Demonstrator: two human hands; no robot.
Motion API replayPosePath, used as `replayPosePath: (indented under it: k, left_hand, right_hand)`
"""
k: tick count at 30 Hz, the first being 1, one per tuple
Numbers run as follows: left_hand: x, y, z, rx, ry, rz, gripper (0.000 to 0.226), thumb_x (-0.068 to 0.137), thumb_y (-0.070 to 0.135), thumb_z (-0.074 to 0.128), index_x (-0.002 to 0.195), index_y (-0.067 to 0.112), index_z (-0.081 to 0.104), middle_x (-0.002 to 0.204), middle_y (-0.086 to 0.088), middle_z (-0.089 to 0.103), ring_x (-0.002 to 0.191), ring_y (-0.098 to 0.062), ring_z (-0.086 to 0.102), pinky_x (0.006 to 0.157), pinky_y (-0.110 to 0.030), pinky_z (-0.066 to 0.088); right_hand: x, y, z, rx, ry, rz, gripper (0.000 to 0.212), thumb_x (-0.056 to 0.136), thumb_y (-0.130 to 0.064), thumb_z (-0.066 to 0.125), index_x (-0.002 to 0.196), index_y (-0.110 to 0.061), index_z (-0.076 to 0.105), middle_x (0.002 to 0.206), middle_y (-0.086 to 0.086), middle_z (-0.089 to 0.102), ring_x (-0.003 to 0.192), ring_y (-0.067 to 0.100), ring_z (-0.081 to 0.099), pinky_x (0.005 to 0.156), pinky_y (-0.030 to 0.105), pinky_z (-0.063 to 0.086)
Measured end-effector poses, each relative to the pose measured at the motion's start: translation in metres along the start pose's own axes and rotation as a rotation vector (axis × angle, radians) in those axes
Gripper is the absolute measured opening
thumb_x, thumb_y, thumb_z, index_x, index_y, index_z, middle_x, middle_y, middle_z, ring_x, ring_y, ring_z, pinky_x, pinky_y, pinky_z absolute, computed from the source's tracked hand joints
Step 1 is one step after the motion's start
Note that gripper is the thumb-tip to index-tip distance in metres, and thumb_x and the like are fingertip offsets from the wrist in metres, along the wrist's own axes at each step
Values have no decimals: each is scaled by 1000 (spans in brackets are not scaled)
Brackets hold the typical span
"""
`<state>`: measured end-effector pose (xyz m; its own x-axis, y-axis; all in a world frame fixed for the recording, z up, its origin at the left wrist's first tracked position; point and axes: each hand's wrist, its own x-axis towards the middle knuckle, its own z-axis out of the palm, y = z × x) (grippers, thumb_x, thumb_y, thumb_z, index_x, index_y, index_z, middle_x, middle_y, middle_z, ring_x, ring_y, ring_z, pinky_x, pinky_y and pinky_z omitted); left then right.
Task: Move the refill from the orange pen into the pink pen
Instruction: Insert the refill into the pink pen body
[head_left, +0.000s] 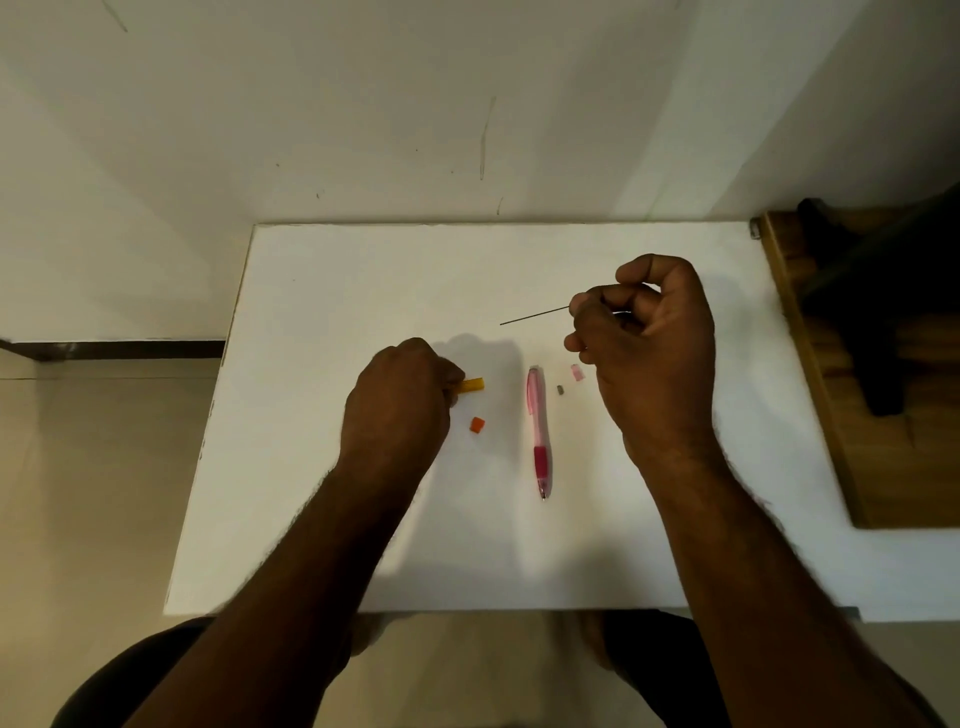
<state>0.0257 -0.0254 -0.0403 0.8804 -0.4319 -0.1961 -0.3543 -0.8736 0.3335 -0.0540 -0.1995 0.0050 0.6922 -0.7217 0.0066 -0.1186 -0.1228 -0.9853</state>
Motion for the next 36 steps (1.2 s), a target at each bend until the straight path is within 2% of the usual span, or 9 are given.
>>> replayPosePath:
  k: [5,11,17,20,23,26,29,33,36]
  left_hand:
    - [0,0,-2,-68,19,1,36,90,25,71,126,28,70,119,2,66,115,-23,60,92,-33,48]
    - [-1,14,-23,-551,76,65,41,73,43,86,111,32,77,104,16,73,93,-2,66,83,-20,50]
    - [-4,22,-33,-776,115,52,18,78,40,83,94,30,81,92,19,78,88,5,70,83,-13,48]
    - [-4,21,-34,-802,114,53,5,82,33,81,85,28,82,87,21,78,85,7,69,84,-13,47]
    - [-4,20,-34,-786,94,69,6,84,30,80,83,24,81,85,14,78,85,5,70,86,-15,47]
    - [-4,21,-33,-775,82,83,8,87,29,77,84,22,80,85,12,78,84,4,70,82,-5,46]
    - [-4,23,-32,-781,102,87,9,89,28,75,84,22,79,88,12,78,86,4,70,78,-1,45]
    - [-4,27,-32,-799,114,86,9,90,29,74,86,22,79,89,14,78,89,5,69,84,-4,46]
    - [-4,30,-31,-805,112,105,9,90,29,74,87,22,79,89,13,78,89,4,69,84,-5,46]
  right_hand:
    - [1,0,-2,-24,-16,18,29,87,-13,76,101,-23,53,83,-4,74,63,15,75,59,24,58]
    - [2,3,0,-90,-71,25,32,85,-15,78,103,-25,52,77,-9,74,67,15,76,70,32,63]
    - [0,3,2,-82,-116,69,35,85,-17,77,104,-30,51,83,-4,78,67,15,76,71,32,60]
    - [-1,2,3,-51,-121,102,37,85,-16,78,105,-30,50,84,-2,78,66,16,76,70,32,59]
    - [-1,1,4,-2,-117,142,38,85,-14,78,107,-29,51,85,0,78,63,15,75,65,22,55]
    - [-2,-1,6,70,-114,191,36,87,-13,77,110,-26,52,83,1,78,63,16,75,62,21,56]
    - [0,-4,4,160,-122,312,31,90,-23,75,117,-22,58,92,2,79,72,20,78,64,25,59]
    - [-1,-4,0,147,-236,399,5,94,-25,70,97,-23,73,92,1,80,77,22,78,69,27,58]
    - [-6,-3,0,87,-312,360,8,94,-24,70,89,-23,76,87,0,80,78,19,78,71,27,59]
